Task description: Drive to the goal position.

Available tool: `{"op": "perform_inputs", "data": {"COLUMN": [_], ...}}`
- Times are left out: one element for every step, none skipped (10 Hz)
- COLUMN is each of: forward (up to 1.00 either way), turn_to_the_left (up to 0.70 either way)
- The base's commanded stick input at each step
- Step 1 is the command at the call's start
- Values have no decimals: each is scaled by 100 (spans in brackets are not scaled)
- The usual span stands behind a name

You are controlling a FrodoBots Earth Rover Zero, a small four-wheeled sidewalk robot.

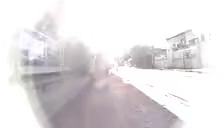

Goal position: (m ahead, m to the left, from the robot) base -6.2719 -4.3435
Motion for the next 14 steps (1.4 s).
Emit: {"op": "perform_inputs", "data": {"forward": [95,96,96,96,96,96,96,96,96,96,96,96,96,90], "turn_to_the_left": [-1,-1,-1,-1,-1,-1,-1,-1,-1,-1,-1,-1,-1,-1]}}
